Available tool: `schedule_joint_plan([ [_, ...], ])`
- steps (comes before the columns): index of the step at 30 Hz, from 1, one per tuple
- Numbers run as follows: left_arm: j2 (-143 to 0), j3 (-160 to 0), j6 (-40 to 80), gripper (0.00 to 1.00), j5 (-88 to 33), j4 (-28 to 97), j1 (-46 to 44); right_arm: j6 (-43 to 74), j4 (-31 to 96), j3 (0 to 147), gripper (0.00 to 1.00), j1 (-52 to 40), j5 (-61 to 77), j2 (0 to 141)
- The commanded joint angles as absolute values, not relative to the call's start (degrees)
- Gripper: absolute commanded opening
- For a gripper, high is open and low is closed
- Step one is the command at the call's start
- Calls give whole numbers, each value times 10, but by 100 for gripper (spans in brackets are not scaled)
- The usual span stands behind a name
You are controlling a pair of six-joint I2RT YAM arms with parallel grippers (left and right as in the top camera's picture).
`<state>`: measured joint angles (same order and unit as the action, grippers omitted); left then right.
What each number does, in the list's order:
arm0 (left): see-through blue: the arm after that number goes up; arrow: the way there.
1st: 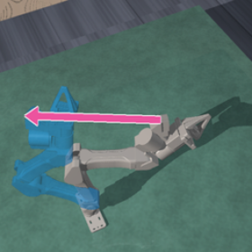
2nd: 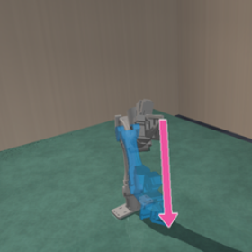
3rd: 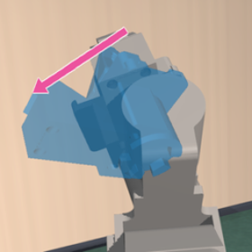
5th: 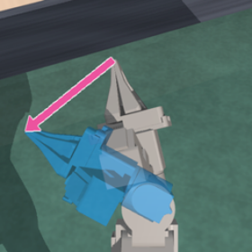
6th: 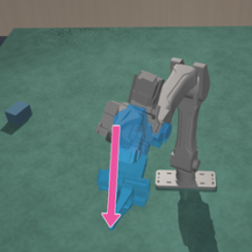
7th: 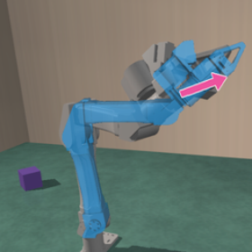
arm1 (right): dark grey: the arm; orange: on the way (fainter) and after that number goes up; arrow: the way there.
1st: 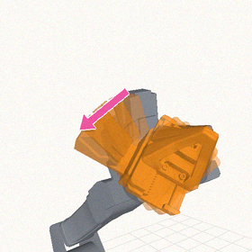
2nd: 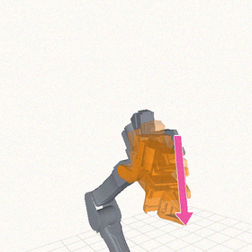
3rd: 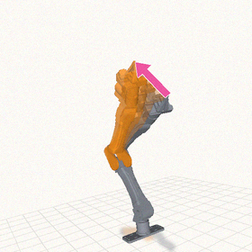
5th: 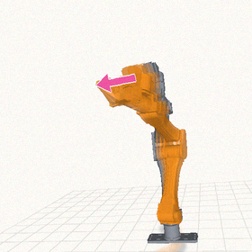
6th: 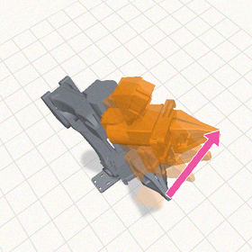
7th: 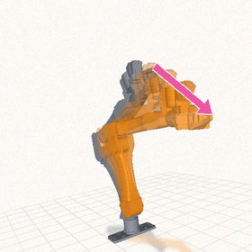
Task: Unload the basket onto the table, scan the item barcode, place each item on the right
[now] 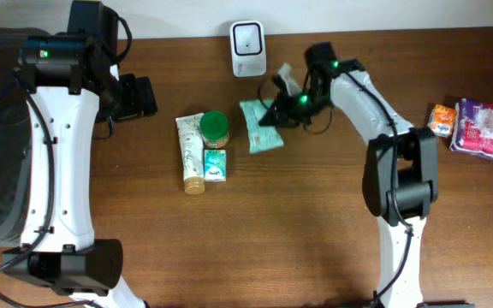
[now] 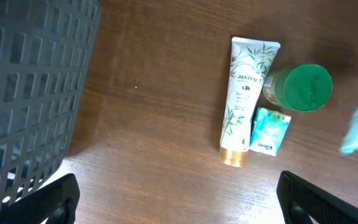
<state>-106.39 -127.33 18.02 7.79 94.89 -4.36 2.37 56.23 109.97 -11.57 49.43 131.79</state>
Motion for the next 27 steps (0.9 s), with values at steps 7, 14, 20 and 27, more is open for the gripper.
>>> schedule_joint_plan([
  [7,-1060,-1274,186,99,82,949,-43,-32,668,1159,4,-112,521,1177],
  [14,-1060,-1274,186,99,82,949,-43,-62,824,1159,4,-112,525,1168],
  [20,-1060,-1274,186,99,82,949,-43,-103,838,1159,4,-112,527,1154],
  [27,-1060,-1274,186,99,82,949,-43,-103,773,1159,4,-112,521,1154],
])
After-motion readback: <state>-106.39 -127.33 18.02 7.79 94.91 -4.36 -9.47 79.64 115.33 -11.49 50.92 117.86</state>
